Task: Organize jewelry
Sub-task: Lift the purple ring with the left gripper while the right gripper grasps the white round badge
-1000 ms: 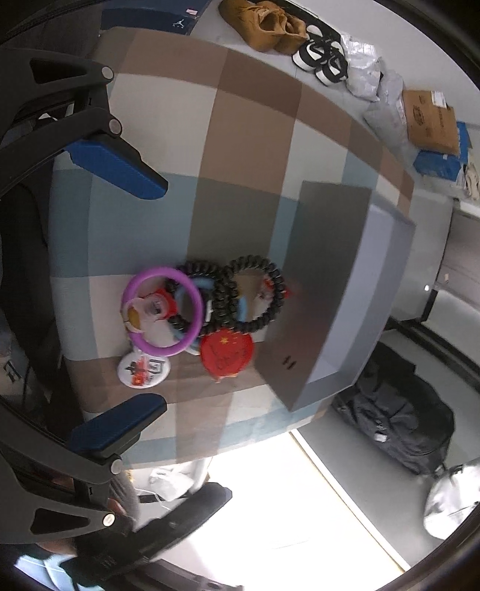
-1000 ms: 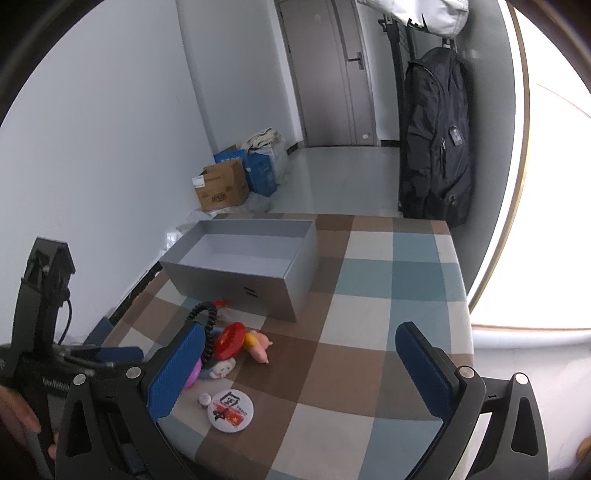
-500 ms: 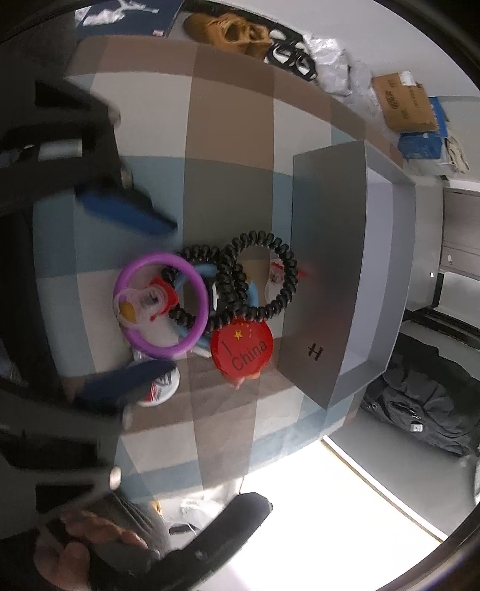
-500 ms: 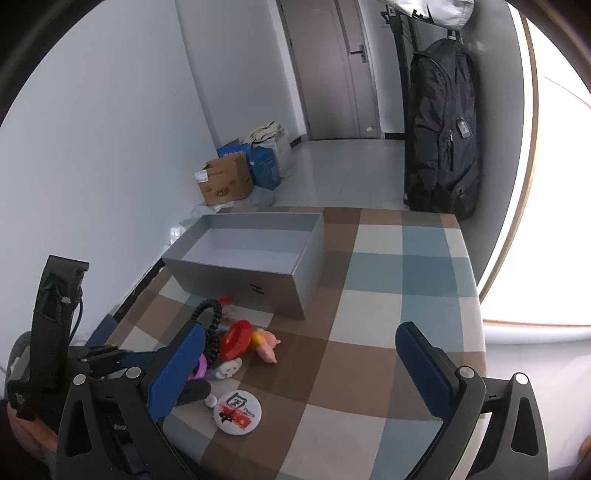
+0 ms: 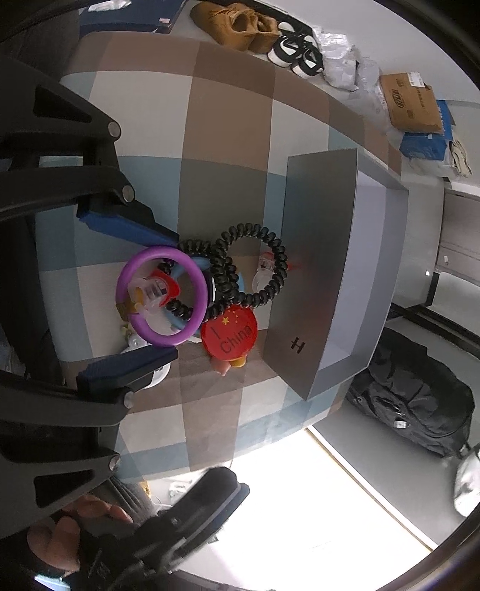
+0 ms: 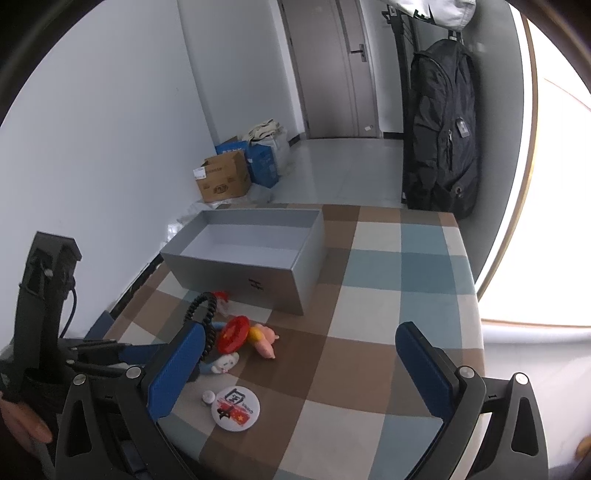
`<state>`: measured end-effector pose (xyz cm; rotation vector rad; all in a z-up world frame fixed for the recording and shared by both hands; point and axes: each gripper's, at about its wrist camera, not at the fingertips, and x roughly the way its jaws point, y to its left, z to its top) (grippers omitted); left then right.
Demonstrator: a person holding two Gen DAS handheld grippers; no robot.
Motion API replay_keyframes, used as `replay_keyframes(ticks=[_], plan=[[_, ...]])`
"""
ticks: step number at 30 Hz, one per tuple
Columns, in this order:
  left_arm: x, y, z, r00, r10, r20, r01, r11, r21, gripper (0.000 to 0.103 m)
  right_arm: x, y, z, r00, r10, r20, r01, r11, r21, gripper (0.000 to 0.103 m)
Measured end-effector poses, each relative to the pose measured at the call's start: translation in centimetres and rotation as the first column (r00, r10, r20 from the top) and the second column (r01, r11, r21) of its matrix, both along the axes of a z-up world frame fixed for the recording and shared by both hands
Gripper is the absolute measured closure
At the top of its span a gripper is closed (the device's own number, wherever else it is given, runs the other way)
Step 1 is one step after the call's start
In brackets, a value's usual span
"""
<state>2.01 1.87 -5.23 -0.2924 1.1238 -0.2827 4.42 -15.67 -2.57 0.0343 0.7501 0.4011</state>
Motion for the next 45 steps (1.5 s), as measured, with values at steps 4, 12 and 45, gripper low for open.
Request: replay_keyframes(ticks=[4, 12, 45], plan=[[0.2, 0.5, 0.1, 1.000, 0.018, 0.004, -0.018, 0.999, -0.036, 0.055, -0.1, 0.1, -0.2, 1.000, 0.002, -0.003, -0.002, 1.000, -0.016, 0.000], [0.2, 0.3, 0.7, 0.999, 0.012, 0.030, -0.010, 0.998, -0.067, 0.055, -0.1, 0.7, -0.5, 1.000, 0.012, -0.002, -0.013, 0.999, -0.047, 0.000], [2.8, 3.2, 3.6, 0.993, 0.039, 0.107, -0.005, 0.952, -0.306, 0.055, -0.5, 2.3, -3.2, 0.977, 0.119, -0.176, -0.128, 0.991, -0.040, 0.001]])
